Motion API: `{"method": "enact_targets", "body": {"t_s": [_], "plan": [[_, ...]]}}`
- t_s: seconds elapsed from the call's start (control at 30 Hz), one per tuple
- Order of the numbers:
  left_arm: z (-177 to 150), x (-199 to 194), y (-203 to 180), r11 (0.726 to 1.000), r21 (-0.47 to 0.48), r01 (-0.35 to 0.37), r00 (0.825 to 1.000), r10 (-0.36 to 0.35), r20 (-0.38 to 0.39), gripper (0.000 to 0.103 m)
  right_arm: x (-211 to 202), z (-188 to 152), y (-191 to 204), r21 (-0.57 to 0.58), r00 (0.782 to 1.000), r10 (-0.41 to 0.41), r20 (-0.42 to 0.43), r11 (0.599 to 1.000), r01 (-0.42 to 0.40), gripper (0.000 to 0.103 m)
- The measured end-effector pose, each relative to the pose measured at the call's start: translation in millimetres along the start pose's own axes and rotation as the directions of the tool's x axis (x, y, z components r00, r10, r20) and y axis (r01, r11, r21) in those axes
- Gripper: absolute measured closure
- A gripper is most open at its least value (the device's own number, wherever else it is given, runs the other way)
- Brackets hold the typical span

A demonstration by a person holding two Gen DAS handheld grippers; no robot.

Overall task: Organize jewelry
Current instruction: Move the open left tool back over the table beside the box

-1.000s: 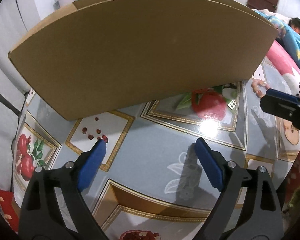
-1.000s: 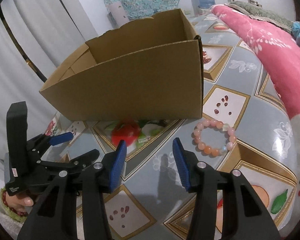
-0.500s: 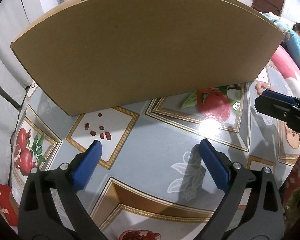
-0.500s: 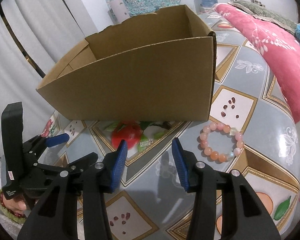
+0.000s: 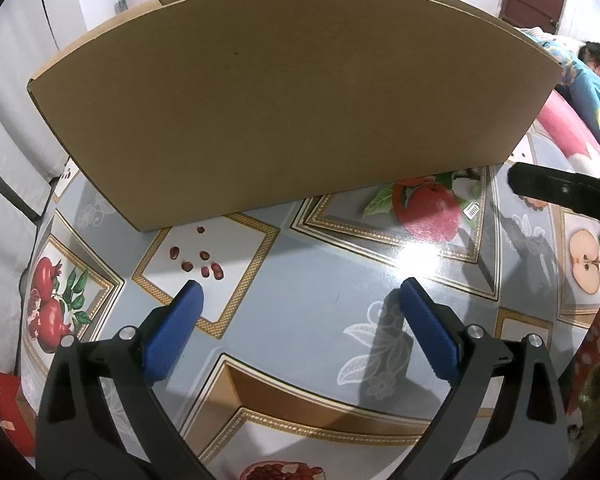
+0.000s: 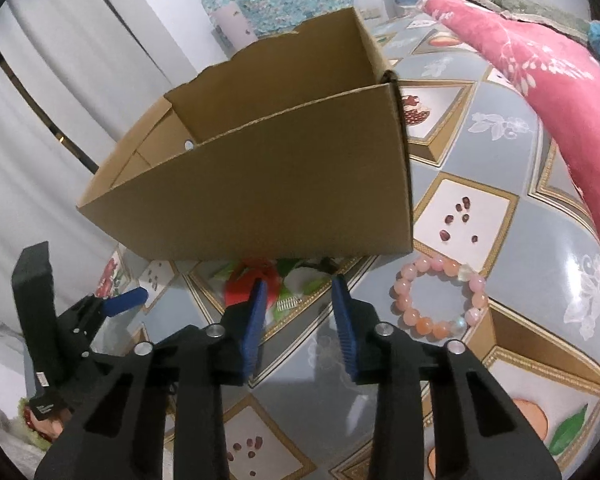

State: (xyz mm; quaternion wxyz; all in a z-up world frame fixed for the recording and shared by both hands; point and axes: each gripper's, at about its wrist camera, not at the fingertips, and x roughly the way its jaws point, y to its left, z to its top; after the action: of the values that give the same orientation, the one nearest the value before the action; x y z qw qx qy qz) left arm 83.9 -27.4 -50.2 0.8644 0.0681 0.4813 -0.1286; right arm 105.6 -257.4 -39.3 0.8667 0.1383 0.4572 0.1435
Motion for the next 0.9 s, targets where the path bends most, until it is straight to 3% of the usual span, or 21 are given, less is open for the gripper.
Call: {"method": "enact_targets", "body": {"t_s": [0.17, 0.4, 0.5, 0.9], "plan": [[-3.5, -2.1, -0.9, 1.0, 0.002, 0.0, 1.0, 0.0, 0.009, 0.008, 15.2, 1.4, 17.6, -0.08, 1.0, -0.007, -0.028, 0.997, 0.004, 0.081], [-4.8, -5.8, -2.8, 1.0, 0.009, 0.004, 1.0, -0.005, 0.014, 0.008, 36.3, -5.9, 41.4, -0.27, 0.987, -0.155, -0.036, 0.953, 0.139, 0.086], [-5.2, -7.2, -3.6, 1.0, 0.011, 0.006, 1.0, -0.006, 0.016, 0.008, 37.2, -9.3, 46.2, -0.316, 0.983, -0.18, -0.022, 0.935, 0.164, 0.088], [-4.1, -7.6, -5.0, 1.0, 0.012, 0.007, 1.0, -0.007, 0.019, 0.008, 31.2, -21.6, 50.6, -0.346, 0.986, -0.159, -0.052, 0.929, 0.132, 0.088]]}}
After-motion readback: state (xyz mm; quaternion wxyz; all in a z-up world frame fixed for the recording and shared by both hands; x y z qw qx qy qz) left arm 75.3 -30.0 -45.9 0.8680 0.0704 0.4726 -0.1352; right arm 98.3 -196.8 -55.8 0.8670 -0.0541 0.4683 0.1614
